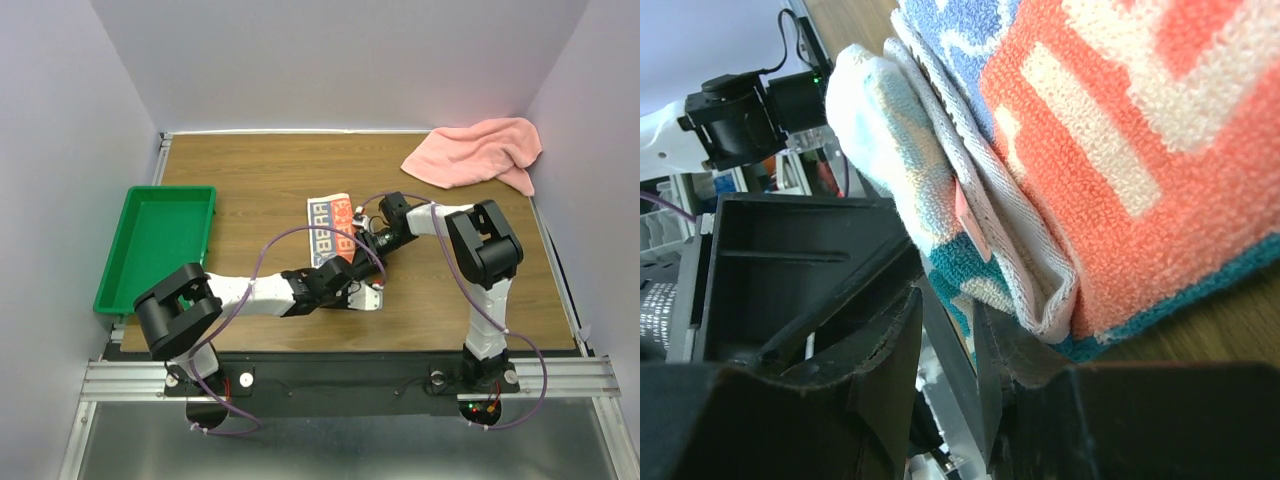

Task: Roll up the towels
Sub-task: Roll the towel

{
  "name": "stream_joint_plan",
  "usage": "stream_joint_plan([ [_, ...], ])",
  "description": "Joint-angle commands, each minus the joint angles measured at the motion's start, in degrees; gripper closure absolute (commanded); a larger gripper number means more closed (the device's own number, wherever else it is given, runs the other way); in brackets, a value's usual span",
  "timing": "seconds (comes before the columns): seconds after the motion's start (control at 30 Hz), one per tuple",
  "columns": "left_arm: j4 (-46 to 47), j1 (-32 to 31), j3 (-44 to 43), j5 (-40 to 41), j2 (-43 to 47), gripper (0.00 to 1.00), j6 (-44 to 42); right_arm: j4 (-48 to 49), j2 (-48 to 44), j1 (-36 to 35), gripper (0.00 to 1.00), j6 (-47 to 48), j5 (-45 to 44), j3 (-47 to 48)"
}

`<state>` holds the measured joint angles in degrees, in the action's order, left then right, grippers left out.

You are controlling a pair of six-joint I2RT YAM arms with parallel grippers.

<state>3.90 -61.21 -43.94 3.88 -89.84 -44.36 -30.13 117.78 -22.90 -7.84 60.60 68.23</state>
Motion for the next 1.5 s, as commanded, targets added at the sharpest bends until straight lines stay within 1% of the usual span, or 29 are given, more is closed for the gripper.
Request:
stream_joint_plan([
  [0.0, 5.7, -0.7, 1.3, 6.8, -2.1, 0.49, -2.5, 1.7, 2.2, -0.2, 0.66, 0.5, -2.2, 1.4],
  [0.1, 6.3, -0.8, 2.0, 6.9, -3.2, 0.49, -3.3, 1.7, 2.6, -0.2, 0.66, 0.5, -1.8, 1.5],
  [0.13, 6.2, -0.8, 2.5, 6.1, -3.3, 0.34, -3.7, 1.7, 2.8, -0.1, 0.66, 0.3, -1.6, 1.6],
  [0.17, 6.3, -0.8, 2.9, 5.7, -3.4, 0.24, -4.0, 1.7, 2.8, -0.2, 0.66, 0.3, -1.5, 1.6],
  [0.23, 6.3, -0.8, 3.5, 5.4, -3.8, 0.23, -4.2, 1.7, 3.0, -0.2, 0.66, 0.3, -1.4, 1.5],
  [0.3, 6.1, -0.8, 3.8, 5.1, -3.8, 0.34, -4.3, 1.7, 2.6, -0.1, 0.66, 0.5, -1.4, 1.5],
  [0.33, 4.6, -0.8, 3.9, 3.6, -3.6, 0.47, -4.6, 1.7, 2.4, -0.1, 0.66, 0.5, -1.6, 1.5],
  [0.4, 2.9, -0.7, 3.9, 1.7, -2.1, 0.62, -4.0, 1.7, 1.3, -0.1, 0.65, 0.8, -2.1, 1.7],
  [0.43, 0.3, -0.5, 3.5, -1.4, -1.5, 0.74, -3.6, 1.7, 0.5, 0.0, 0.64, 0.9, -2.6, 1.8],
  [0.53, -5.3, 0.5, 2.6, -8.7, 0.7, 0.86, -1.9, 1.7, -2.7, 1.1, 0.6, 1.2, -3.1, 2.1],
  [0.57, -6.4, 0.7, 1.9, -10.0, 1.0, 0.92, -1.1, 1.7, -3.5, 2.1, 0.59, 1.4, -3.1, 2.2],
  [0.67, -11.1, 2.4, -0.3, -16.3, 0.9, 0.99, 0.3, 1.4, -7.1, 4.5, 0.52, 2.2, -3.2, 2.2],
  [0.7, -12.2, 2.8, -1.0, -17.8, 0.7, 1.0, 1.2, 1.4, -8.1, 5.2, 0.48, 2.6, -3.1, 2.1],
  [0.73, -14.3, 3.9, -2.5, -20.9, 0.5, 1.0, 1.4, 1.4, -10.4, 6.8, 0.4, 3.0, -3.2, 2.1],
  [0.8, -16.5, 4.9, -4.2, -23.4, -0.6, 1.0, 2.0, 1.3, -12.7, 8.8, 0.31, 4.7, -3.6, 1.9],
  [0.83, -19.3, 6.1, -6.5, -26.6, -1.9, 1.0, 2.1, 1.1, -15.5, 10.9, 0.24, 5.4, -4.1, 1.7],
  [0.87, -22.5, 6.9, -7.7, -28.1, -2.7, 1.0, 1.9, 1.0, -16.9, 12.0, 0.22, 6.5, -4.7, 1.6],
  [0.9, -22.5, 7.7, -8.9, -29.8, -3.4, 1.0, 2.0, 1.0, -18.5, 13.0, 0.2, 7.0, -4.7, 1.4],
  [0.93, -25.1, 8.5, -10.8, -33.1, -4.2, 1.0, 1.7, 0.4, -21.4, 14.8, 0.15, 7.3, -5.0, 0.7],
  [1.1, -33.6, 12.7, -16.9, -39.3, -10.9, 1.0, 1.6, -4.8, -31.2, 16.2, 0.02, 17.8, -8.7, -1.2],
  [1.17, -36.8, 13.8, -21.1, -42.5, -13.9, 1.0, 1.6, -8.2, -34.4, 16.1, 0.0, 20.4, -10.0, -1.7],
  [1.2, -40.1, 15.1, -22.5, -43.7, -17.1, 1.0, 1.0, -9.6, -37.5, 16.1, 0.0, 23.7, -10.3, -2.1],
  [1.27, -42.4, 16.6, -25.9, -46.8, -19.8, 1.0, 0.9, -14.3, -40.2, 16.2, 0.0, 27.2, -11.6, -2.2],
  [1.3, -44.1, 17.8, -27.1, -48.9, -22.4, 0.99, 1.0, -16.3, -42.9, 16.1, 0.0, 31.3, -12.0, -2.0],
  [1.33, -45.0, 18.5, -29.2, -49.8, -25.2, 0.98, 1.0, -20.4, -43.8, 16.0, 0.0, 33.3, -12.1, -1.8],
  [1.37, -46.0, 19.1, -30.4, -50.7, -25.2, 0.98, 1.2, -22.2, -44.8, 16.0, 0.0, 35.3, -12.2, -1.6],
  [1.4, -48.3, 19.6, -31.7, -51.6, -28.1, 0.97, 0.7, -23.6, -45.6, 15.7, 0.0, 37.9, -12.5, -1.5],
  [1.43, -49.4, 20.3, -32.9, -52.6, -29.5, 0.97, 0.4, -24.5, -46.2, 14.9, 0.02, 38.5, -14.7, -1.6],
  [1.47, -50.4, 21.5, -35.2, -54.1, -32.3, 0.96, 0.2, -25.6, -47.4, 11.9, 0.04, 39.0, -16.3, -1.7],
])
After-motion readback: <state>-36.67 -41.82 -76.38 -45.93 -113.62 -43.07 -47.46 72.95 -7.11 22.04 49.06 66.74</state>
